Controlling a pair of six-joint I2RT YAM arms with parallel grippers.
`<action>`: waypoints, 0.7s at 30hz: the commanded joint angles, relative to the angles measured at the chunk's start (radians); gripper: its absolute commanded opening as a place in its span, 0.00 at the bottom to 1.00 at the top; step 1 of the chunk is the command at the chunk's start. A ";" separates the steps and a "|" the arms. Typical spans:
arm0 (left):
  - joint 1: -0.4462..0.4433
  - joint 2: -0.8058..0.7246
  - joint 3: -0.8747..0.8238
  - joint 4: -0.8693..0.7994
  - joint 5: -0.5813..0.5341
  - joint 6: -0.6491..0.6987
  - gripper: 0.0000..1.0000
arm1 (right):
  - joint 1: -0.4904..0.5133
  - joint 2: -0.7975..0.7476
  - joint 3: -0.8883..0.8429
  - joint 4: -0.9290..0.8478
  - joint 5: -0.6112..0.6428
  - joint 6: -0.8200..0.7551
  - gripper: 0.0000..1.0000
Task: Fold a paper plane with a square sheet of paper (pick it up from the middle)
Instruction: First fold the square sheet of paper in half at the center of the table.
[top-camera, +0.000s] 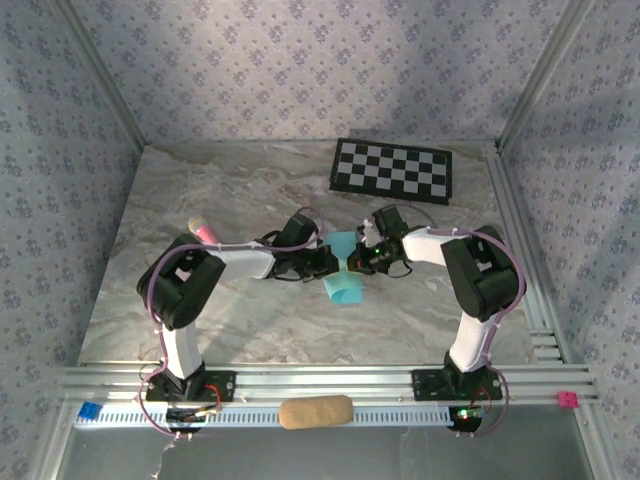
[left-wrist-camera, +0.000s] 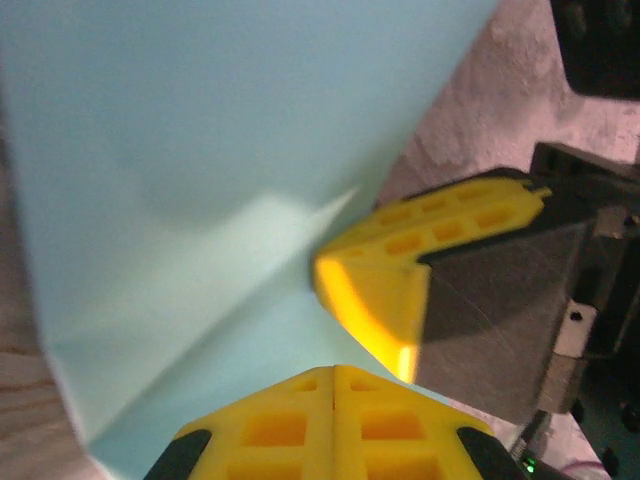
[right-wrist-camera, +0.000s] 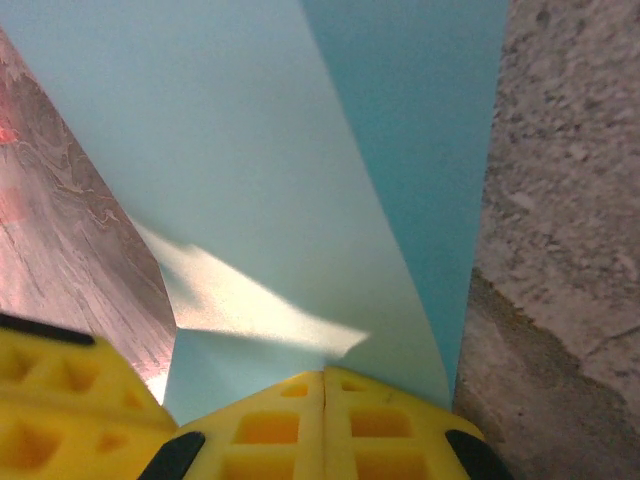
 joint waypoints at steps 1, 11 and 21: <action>-0.012 0.011 -0.007 0.030 0.017 -0.048 0.05 | -0.001 0.057 -0.053 -0.096 0.164 0.001 0.00; -0.011 0.008 -0.133 0.008 -0.064 0.004 0.05 | 0.000 0.060 -0.059 -0.095 0.167 0.003 0.00; -0.022 -0.083 -0.055 -0.033 -0.013 0.027 0.10 | 0.002 0.060 -0.061 -0.091 0.176 0.012 0.00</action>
